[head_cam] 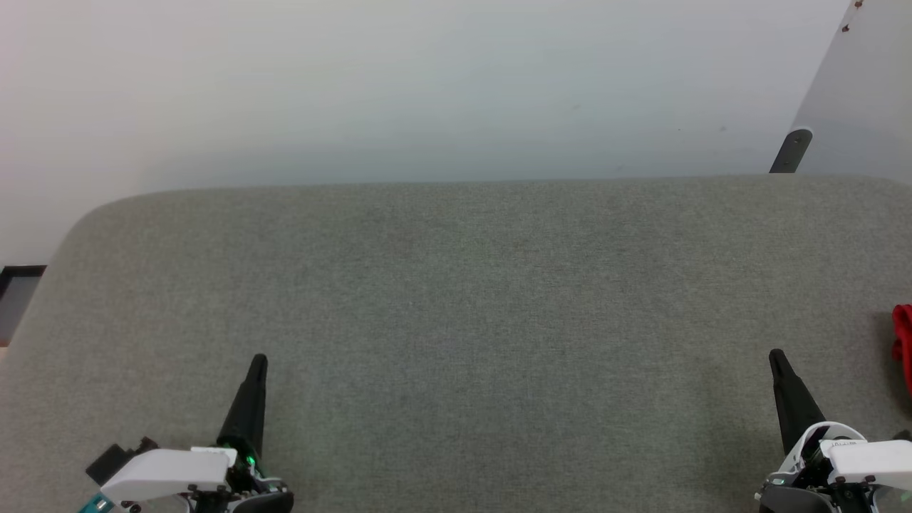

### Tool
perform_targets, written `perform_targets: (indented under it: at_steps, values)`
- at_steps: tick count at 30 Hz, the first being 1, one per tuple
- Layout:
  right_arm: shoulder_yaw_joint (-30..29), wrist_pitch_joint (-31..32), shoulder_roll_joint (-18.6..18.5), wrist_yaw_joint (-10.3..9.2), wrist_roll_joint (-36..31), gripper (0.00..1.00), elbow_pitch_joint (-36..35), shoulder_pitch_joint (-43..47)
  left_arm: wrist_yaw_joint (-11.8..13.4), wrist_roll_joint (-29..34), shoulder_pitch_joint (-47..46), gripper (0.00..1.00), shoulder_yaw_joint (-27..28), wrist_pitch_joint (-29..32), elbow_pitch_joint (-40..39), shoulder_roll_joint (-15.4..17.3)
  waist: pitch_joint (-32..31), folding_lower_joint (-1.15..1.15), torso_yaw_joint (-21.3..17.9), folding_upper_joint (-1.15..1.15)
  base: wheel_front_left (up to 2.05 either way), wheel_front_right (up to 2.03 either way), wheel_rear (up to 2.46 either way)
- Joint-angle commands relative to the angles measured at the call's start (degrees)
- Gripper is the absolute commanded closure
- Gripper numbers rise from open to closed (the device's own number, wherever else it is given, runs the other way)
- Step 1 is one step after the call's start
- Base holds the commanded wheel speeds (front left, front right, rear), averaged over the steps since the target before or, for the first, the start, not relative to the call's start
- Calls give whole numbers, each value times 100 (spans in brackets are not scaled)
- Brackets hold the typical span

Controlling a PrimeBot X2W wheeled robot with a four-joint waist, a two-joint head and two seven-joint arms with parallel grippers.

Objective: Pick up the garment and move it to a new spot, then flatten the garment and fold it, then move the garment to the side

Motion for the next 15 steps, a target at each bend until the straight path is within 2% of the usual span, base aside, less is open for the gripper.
perform_targets:
  at_steps: [1, 15]
  values:
    - [22, 20, -16, 2, 112, 100, 17, -89, -2, -100, -61, 100, 24, 40, 9, -16, 2, 0, -5, 0, 0, 0, 0]
    - [26, 56, -16, 2, 334, 100, 66, -105, -2, -295, -107, 100, 47, 96, 30, -39, 13, 0, -29, 0, 0, 0, 0]
